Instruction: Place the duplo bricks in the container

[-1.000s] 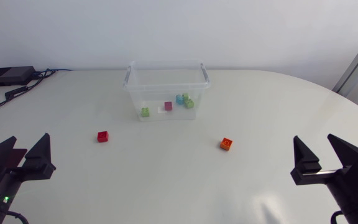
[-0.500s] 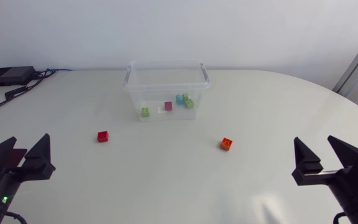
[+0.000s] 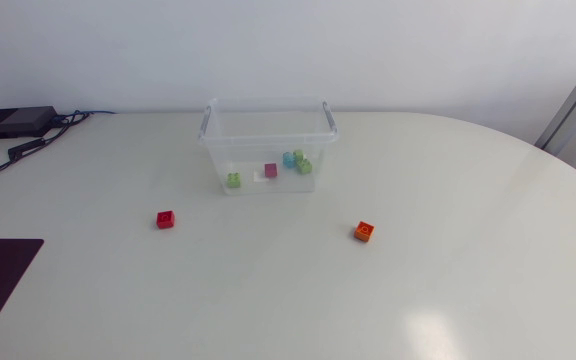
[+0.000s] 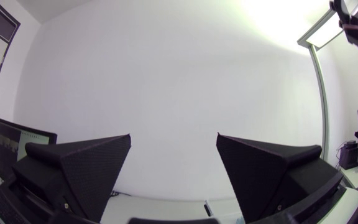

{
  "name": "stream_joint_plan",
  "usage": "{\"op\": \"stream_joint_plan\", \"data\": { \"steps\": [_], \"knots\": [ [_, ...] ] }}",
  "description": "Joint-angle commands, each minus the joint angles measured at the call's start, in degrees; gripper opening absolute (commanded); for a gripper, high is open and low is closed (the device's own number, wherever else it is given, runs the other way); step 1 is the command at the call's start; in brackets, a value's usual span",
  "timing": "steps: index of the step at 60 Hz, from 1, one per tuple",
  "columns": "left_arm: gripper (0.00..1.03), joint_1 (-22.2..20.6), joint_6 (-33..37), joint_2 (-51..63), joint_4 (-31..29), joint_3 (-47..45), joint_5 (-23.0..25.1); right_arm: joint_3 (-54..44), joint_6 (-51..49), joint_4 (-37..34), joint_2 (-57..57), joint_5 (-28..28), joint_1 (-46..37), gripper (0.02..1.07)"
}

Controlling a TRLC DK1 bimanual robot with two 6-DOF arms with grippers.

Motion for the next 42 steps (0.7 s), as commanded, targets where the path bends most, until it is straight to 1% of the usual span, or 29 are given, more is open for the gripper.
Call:
{"op": "stream_joint_plan", "data": {
  "steps": [1,9,14,21,23,25,32,37,42],
  "knots": [
    [0.96,-0.4,-0.4,7.9,-1.8,10.2,-0.1,9.8,0.2,-1.4,6.7,0.5,-0.1,1.03],
    [0.96,-0.7,0.0,19.2,-5.0,25.2,-0.1,26.0,-0.7,-5.5,17.2,0.3,0.1,1.03],
    [0.96,-0.6,0.9,25.3,-6.7,32.4,-0.1,35.4,-1.2,-7.6,23.7,0.2,0.1,1.03],
    [0.96,0.0,1.5,36.4,-11.3,43.9,-0.1,47.0,-2.1,-11.6,33.3,-0.1,0.1,1.03],
    [0.94,0.2,1.9,39.3,-12.6,46.8,-0.1,49.9,-2.2,-13.0,36.0,-0.3,0.2,1.03],
    [0.91,0.1,2.2,43.5,-15.8,51.2,-0.1,52.1,-2.5,-13.7,38.4,-0.3,0.2,1.03],
    [0.91,-1.1,2.2,55.8,-26.6,63.6,0.0,58.6,-2.6,-18.1,47.3,-0.8,0.9,1.03],
    [0.91,-2.1,1.9,63.6,-33.7,70.9,0.0,59.5,-2.6,-18.8,51.0,-1.4,1.0,1.03],
    [0.91,-3.2,1.9,69.8,-37.5,74.3,0.0,59.7,-2.5,-20.8,55.0,-2.0,1.8,1.03]
  ]
}}
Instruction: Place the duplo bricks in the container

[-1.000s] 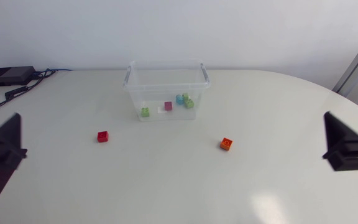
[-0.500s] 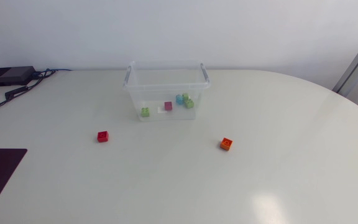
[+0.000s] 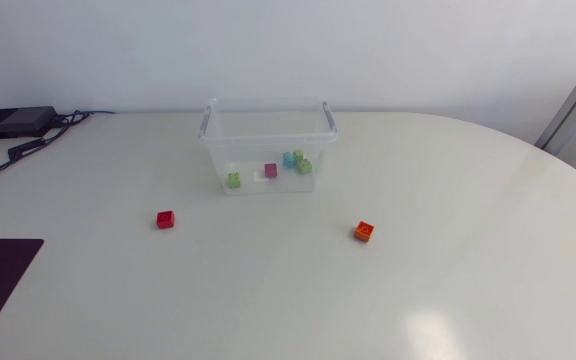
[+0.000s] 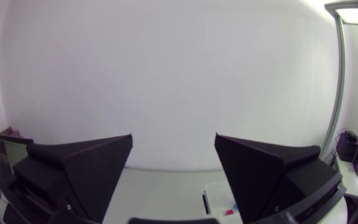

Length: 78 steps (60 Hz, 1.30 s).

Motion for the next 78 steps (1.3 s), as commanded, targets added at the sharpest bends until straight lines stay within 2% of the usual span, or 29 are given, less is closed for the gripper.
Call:
{"op": "stream_joint_plan", "data": {
  "steps": [1,9,16,20,21,23,34,38,44,53,61,66,72,78],
  "knots": [
    [0.91,-1.2,0.7,7.1,-4.0,4.2,0.1,0.9,-0.7,-2.5,4.5,-0.5,0.9,1.03],
    [0.91,-1.4,1.8,14.2,-6.0,4.7,1.5,1.0,-0.8,-5.9,10.9,-2.0,1.5,1.03],
    [0.77,-1.5,7.2,21.1,-7.6,6.3,4.0,0.9,-1.0,-8.6,16.7,-3.1,1.4,1.03],
    [0.74,-1.2,10.3,23.9,-7.9,6.5,5.6,1.1,-2.4,-10.8,20.0,-4.9,1.3,1.03],
    [0.74,-1.3,13.3,24.7,-8.1,6.3,5.6,1.2,-3.0,-11.5,20.9,-5.6,1.3,1.03],
    [0.74,-1.7,18.3,25.7,-8.5,5.9,5.7,1.2,-3.4,-12.1,22.3,-6.6,1.1,1.03],
    [0.76,-1.6,26.6,30.1,-8.5,-0.5,6.1,-3.1,-6.1,-12.4,26.5,-11.9,0.0,1.03],
    [0.8,0.1,31.4,31.7,-8.5,-4.0,10.7,-5.8,-7.9,-12.4,27.3,-12.0,-0.2,1.03],
    [0.84,1.2,37.4,32.4,-8.0,-9.9,14.8,-10.6,-9.3,-12.4,27.7,-12.3,-0.3,1.03],
    [0.87,2.3,46.3,33.1,-6.8,-19.3,17.4,-15.8,-12.1,-13.1,29.6,-12.7,-1.0,1.03],
    [0.87,3.8,54.1,33.3,-5.4,-26.5,20.2,-17.4,-23.7,-18.6,33.6,-8.7,-0.8,1.03],
    [0.87,4.4,58.2,33.7,-4.6,-29.9,20.2,-19.6,-32.4,-20.6,35.3,-8.5,-0.7,1.02],
    [0.9,5.2,62.4,34.5,-1.3,-34.8,20.1,-22.5,-33.7,-20.4,36.7,-12.8,-2.2,1.02],
    [0.91,5.5,67.1,34.0,4.4,-41.5,19.3,-28.3,-36.6,-16.9,36.5,-12.8,-1.9,1.02]
  ]
}}
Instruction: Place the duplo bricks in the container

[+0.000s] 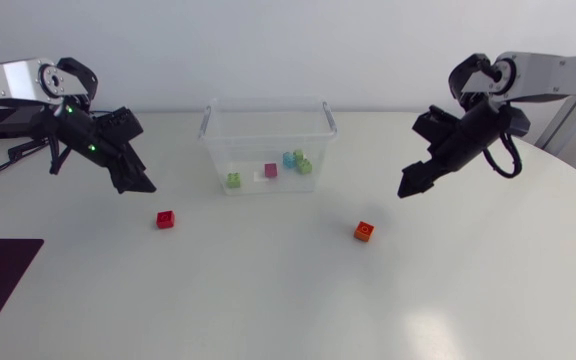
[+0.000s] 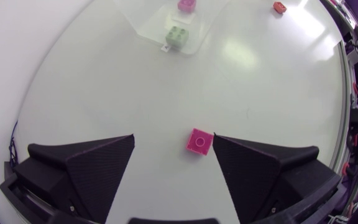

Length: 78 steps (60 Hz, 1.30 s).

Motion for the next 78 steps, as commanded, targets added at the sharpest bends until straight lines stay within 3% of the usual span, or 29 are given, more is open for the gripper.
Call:
{"op": "stream_joint_plan", "data": {
  "steps": [1,12,26,36,58,70,75,78],
  "knots": [
    [0.91,0.5,6.8,0.9,3.2,-6.7,-0.4,-5.5,-5.2,0.9,0.5,-0.8,-0.1,1.02],
    [0.91,0.4,13.9,1.8,3.8,-10.7,-0.4,-15.5,-8.2,7.7,-2.0,-0.5,4.7,1.02],
    [0.91,0.4,18.5,5.3,4.4,-9.0,0.2,-18.6,-6.7,10.6,-2.5,-0.3,10.4,1.02],
    [0.91,0.6,20.4,9.0,4.8,-6.0,0.7,-18.6,-5.6,14.1,-1.4,0.9,11.7,1.02],
    [0.9,0.4,21.1,14.8,6.0,-1.5,1.8,-12.0,-6.2,14.7,6.3,1.7,12.6,1.02],
    [0.72,0.0,21.3,15.4,5.9,-1.3,2.3,-11.4,-6.3,15.8,8.5,1.7,13.2,0.94],
    [0.59,-0.2,21.5,15.4,5.6,-1.7,2.7,-11.4,-6.2,16.2,8.9,1.6,13.3,0.8],
    [0.38,-0.3,22.7,15.4,4.6,-2.0,4.3,-11.9,-6.2,17.6,8.8,1.4,13.2,0.61]
  ]
}}
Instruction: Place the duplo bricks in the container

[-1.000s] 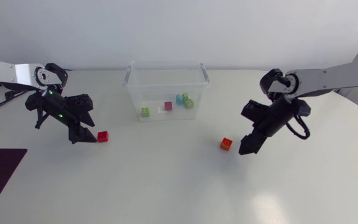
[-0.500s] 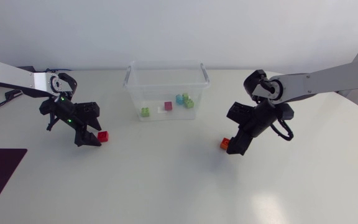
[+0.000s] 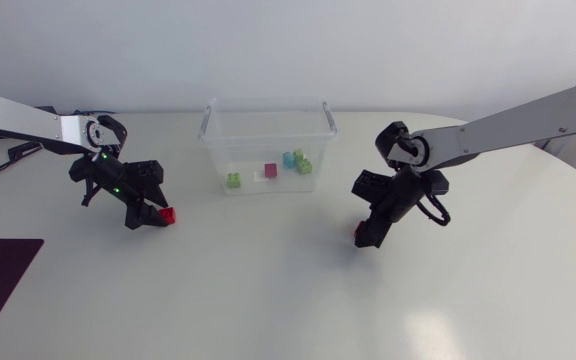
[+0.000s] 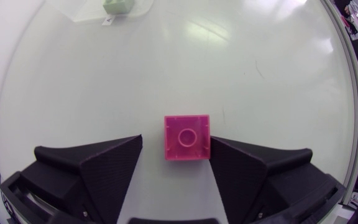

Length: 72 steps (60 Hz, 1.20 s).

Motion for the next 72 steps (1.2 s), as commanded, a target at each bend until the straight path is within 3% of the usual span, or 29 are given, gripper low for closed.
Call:
{"op": "stream_joint_plan", "data": {
  "steps": [1,2,4,10,19,30,51,65,72],
  "knots": [
    [0.32,-0.5,3.2,2.0,-1.0,-0.1,1.5,0.5,-0.4,1.5,1.4,0.0,0.3,0.55],
    [0.26,-0.5,3.2,1.9,-1.1,-0.2,1.9,0.4,-0.3,1.9,1.4,-0.1,0.3,0.48],
    [0.25,-0.6,3.3,1.8,-1.3,-0.5,2.6,0.2,-0.3,2.7,1.4,-0.4,0.2,0.35],
    [0.23,-1.0,3.3,1.0,-1.4,-1.5,3.7,-0.5,-0.3,3.0,0.7,-1.5,0.1,0.26],
    [0.22,-0.4,2.6,-3.1,-4.7,-1.1,6.7,-3.2,0.0,2.6,-5.1,-1.6,0.3,0.24],
    [0.22,1.1,2.3,-14.2,-12.7,0.3,11.0,-2.5,0.6,-3.6,-16.8,-1.6,-0.3,0.24],
    [0.22,2.6,-4.8,-35.1,-24.4,8.7,18.5,9.7,6.4,-14.9,-33.8,-2.4,0.9,0.24],
    [0.22,1.5,-18.5,-37.4,-23.8,20.6,21.5,23.6,12.0,-16.8,-34.2,-2.4,2.2,0.24],
    [0.22,0.1,-27.2,-36.6,-18.2,26.3,21.7,32.6,14.3,-16.9,-31.0,-2.4,2.1,0.24]
  ]
}}
